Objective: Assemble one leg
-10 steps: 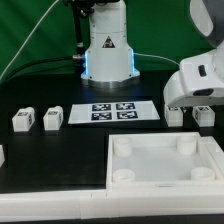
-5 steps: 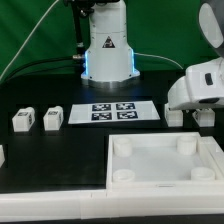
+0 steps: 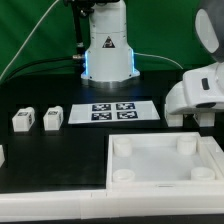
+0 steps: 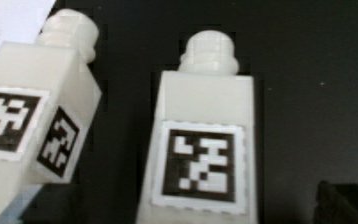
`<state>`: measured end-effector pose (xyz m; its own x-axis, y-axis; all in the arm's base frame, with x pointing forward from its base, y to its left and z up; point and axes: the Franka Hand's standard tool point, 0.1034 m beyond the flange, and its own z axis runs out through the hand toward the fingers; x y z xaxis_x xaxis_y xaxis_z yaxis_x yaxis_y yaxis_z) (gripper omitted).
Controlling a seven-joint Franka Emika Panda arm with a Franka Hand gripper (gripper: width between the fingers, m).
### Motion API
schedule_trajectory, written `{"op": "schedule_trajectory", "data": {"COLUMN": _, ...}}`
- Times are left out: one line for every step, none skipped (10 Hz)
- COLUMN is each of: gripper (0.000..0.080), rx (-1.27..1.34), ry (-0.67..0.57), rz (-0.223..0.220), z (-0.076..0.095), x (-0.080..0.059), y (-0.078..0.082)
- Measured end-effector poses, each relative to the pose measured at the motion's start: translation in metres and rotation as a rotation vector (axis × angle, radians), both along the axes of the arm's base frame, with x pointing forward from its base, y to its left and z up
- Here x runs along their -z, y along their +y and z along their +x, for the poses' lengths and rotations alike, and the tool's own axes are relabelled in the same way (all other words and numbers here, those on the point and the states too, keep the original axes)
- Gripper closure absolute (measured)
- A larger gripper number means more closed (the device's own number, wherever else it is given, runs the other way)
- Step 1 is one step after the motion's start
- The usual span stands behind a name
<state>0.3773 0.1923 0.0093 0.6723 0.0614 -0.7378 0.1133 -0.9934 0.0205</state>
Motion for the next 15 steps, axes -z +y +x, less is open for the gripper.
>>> {"op": "schedule_trajectory", "data": {"gripper": 0.0151, "rx": 0.002, "ry": 0.0, "rz": -0.002, "z": 0.0, "x": 0.001, "y": -0.001}}
{"op": "schedule_trajectory", "data": {"gripper": 0.0151, "rx": 0.002, "ry": -0.002, "rz": -0.001, "z": 0.0, "x": 0.002, "y": -0.001}}
{"op": "schedule_trajectory", "data": {"gripper": 0.0151, "rx": 0.003, "ry": -0.008, "rz": 0.001, "z": 0.001, "x": 0.003, "y": 0.0}}
{"op": "schedule_trajectory", "data": {"gripper": 0.0151, "rx": 0.005, "ry": -0.013, "rz": 0.003, "z": 0.002, "x": 0.003, "y": 0.0}}
{"op": "schedule_trajectory", "data": {"gripper": 0.0178, "rx": 0.007, "ry": -0.015, "rz": 0.003, "z": 0.003, "x": 0.004, "y": -0.001}}
{"op": "schedule_trajectory", "data": {"gripper": 0.0178, "rx": 0.007, "ry": -0.015, "rz": 0.003, "z": 0.003, "x": 0.004, "y": -0.001}}
{"op": "schedule_trajectory", "data": {"gripper": 0.035, "rx": 0.007, "ry": -0.015, "rz": 0.003, "z": 0.003, "x": 0.004, "y": -0.001}}
{"op": "schedule_trajectory", "data": {"gripper": 0.035, "rx": 0.004, "ry": -0.015, "rz": 0.006, "z": 0.003, "x": 0.004, "y": -0.001}}
{"op": "schedule_trajectory", "data": {"gripper": 0.0509, "rx": 0.004, "ry": -0.014, "rz": 0.006, "z": 0.003, "x": 0.004, "y": -0.001}}
{"op": "schedule_trajectory", "data": {"gripper": 0.0509, "rx": 0.004, "ry": -0.014, "rz": 0.006, "z": 0.003, "x": 0.004, "y": -0.001}}
{"op": "schedule_trajectory", "data": {"gripper": 0.0509, "rx": 0.004, "ry": -0.015, "rz": 0.006, "z": 0.003, "x": 0.004, "y": -0.001}}
{"op": "schedule_trajectory", "data": {"gripper": 0.0509, "rx": 0.004, "ry": -0.014, "rz": 0.005, "z": 0.004, "x": 0.001, "y": -0.002}}
{"op": "schedule_trajectory", "data": {"gripper": 0.0509, "rx": 0.006, "ry": -0.012, "rz": 0.002, "z": 0.006, "x": -0.007, "y": -0.005}}
{"op": "schedule_trajectory", "data": {"gripper": 0.0509, "rx": 0.005, "ry": -0.005, "rz": -0.004, "z": 0.008, "x": -0.021, "y": -0.008}}
{"op": "schedule_trajectory", "data": {"gripper": 0.0509, "rx": 0.007, "ry": -0.005, "rz": -0.011, "z": 0.012, "x": -0.041, "y": -0.014}}
